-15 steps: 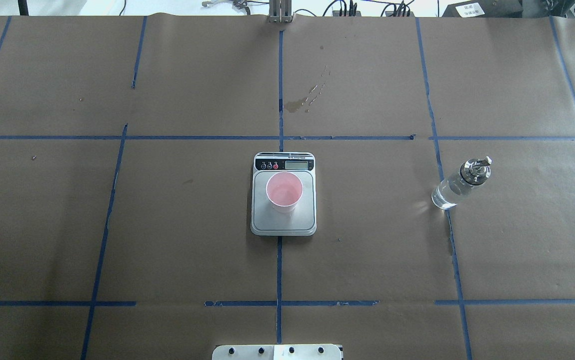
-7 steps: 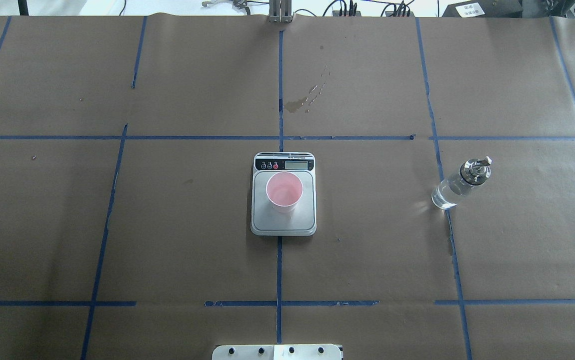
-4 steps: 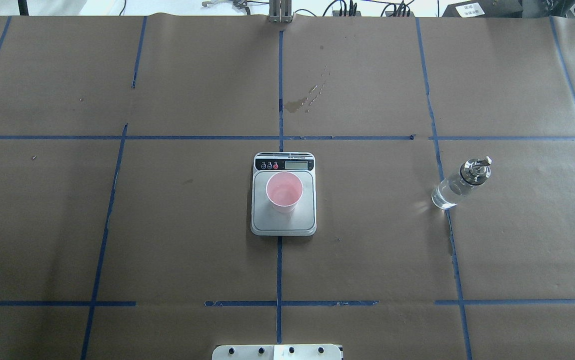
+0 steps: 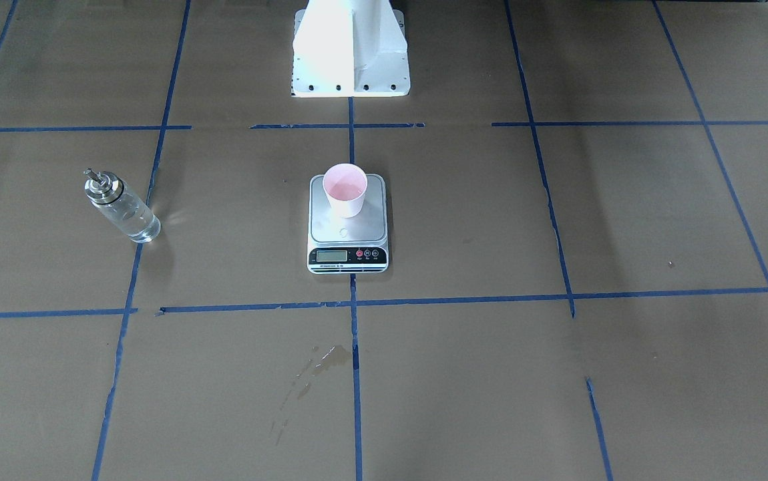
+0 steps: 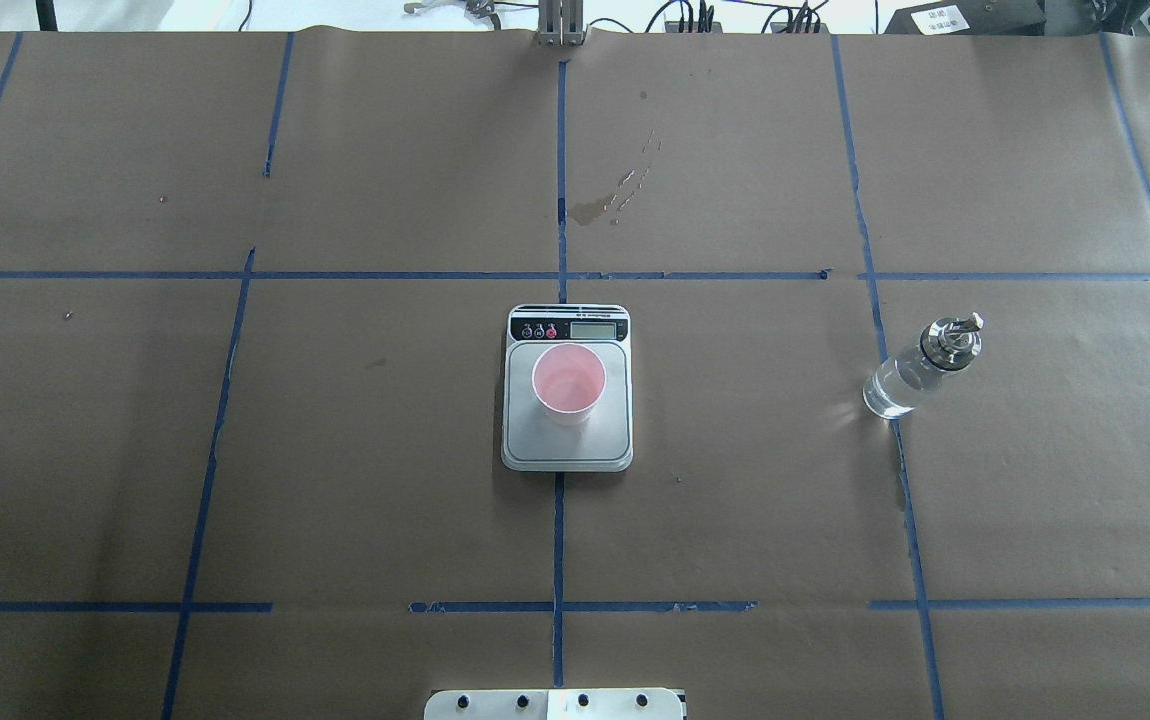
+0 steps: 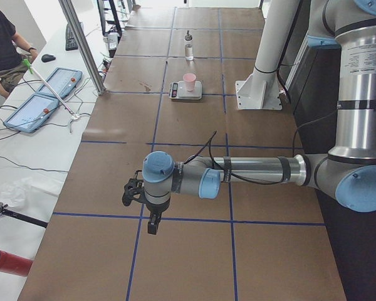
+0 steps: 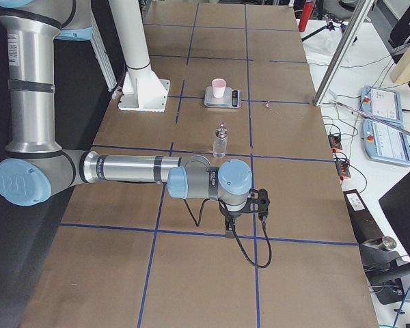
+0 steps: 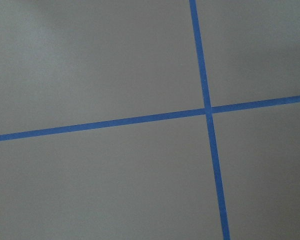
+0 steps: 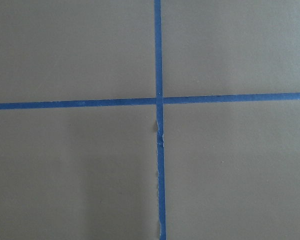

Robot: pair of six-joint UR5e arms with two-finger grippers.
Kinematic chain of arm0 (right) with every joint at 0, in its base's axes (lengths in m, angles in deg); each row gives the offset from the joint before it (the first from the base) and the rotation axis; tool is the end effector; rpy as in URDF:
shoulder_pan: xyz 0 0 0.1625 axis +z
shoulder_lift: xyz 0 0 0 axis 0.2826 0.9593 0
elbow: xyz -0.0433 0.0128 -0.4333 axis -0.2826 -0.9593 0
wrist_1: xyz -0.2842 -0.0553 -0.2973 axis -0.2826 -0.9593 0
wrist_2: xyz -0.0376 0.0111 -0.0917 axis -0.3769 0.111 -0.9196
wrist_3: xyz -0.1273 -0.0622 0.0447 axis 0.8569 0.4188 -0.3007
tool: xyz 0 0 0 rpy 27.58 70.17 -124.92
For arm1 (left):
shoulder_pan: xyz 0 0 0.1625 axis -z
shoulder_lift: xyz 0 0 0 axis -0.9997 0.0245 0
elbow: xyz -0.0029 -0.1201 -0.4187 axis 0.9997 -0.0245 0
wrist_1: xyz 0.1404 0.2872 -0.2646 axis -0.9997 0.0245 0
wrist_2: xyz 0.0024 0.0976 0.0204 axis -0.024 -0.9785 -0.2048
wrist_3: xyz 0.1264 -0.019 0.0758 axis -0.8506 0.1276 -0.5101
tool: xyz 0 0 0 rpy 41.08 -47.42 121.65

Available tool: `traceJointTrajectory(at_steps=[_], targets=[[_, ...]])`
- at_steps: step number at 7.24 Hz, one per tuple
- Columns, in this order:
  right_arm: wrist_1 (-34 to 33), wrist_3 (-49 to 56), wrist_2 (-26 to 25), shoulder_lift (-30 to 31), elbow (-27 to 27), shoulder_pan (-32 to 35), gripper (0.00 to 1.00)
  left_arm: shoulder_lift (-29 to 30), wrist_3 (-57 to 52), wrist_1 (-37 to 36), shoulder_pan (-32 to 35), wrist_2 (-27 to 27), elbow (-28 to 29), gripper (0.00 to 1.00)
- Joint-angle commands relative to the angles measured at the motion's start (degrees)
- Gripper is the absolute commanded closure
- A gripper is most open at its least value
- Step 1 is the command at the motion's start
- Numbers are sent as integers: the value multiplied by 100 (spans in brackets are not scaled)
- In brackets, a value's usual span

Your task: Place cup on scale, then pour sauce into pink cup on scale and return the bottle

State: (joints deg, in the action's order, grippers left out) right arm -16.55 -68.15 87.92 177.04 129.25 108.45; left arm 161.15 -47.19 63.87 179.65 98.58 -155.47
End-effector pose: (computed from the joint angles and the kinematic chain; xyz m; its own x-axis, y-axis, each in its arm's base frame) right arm 0.0400 -0.4730 0.6834 0.6691 0.0436 0.7419 -0.0708 0.9975 0.0052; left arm -0.0468 -0.4863 0.7023 0.7680 0.1222 -0.6287 -0.0125 0.9843 0.1760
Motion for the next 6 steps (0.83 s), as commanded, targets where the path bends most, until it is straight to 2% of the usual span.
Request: traceJointTrajectory(at_steps=[1, 6], targets=[[0, -7, 6, 0, -6, 16, 0, 3, 0, 3, 0, 0, 4, 0], [0, -7, 6, 35, -14, 25, 0, -5, 0, 3, 0, 0, -40, 0]])
